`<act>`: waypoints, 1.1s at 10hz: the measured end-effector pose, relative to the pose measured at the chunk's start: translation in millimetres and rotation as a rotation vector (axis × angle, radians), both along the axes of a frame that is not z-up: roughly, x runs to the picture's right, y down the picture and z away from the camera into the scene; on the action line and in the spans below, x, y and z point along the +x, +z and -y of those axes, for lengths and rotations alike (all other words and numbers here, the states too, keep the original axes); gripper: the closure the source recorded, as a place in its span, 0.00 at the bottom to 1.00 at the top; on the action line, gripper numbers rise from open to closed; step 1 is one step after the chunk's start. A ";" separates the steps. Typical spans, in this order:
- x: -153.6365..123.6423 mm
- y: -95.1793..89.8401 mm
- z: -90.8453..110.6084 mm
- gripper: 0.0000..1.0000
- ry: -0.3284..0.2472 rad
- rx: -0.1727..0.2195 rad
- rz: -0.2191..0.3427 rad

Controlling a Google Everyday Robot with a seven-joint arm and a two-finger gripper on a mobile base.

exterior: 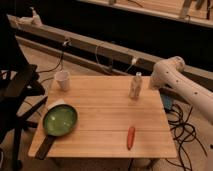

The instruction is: Knock the bottle over

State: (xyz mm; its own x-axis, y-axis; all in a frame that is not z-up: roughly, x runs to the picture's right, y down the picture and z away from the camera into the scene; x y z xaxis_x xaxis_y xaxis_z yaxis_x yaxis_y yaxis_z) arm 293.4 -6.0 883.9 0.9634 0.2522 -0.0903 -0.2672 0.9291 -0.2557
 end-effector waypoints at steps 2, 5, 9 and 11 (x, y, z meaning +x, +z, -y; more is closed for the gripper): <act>-3.4 20.9 9.0 1.00 -0.064 0.026 -0.006; 10.9 38.8 17.3 1.00 -0.092 0.045 -0.026; 14.8 48.0 30.7 1.00 -0.070 0.044 0.023; -6.5 53.7 43.0 1.00 -0.045 0.042 0.123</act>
State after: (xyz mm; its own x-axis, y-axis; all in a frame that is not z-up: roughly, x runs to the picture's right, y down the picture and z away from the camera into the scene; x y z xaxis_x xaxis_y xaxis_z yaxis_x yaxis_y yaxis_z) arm 286.9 -49.1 937.6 0.9770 0.2094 0.0390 -0.1939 0.9501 -0.2442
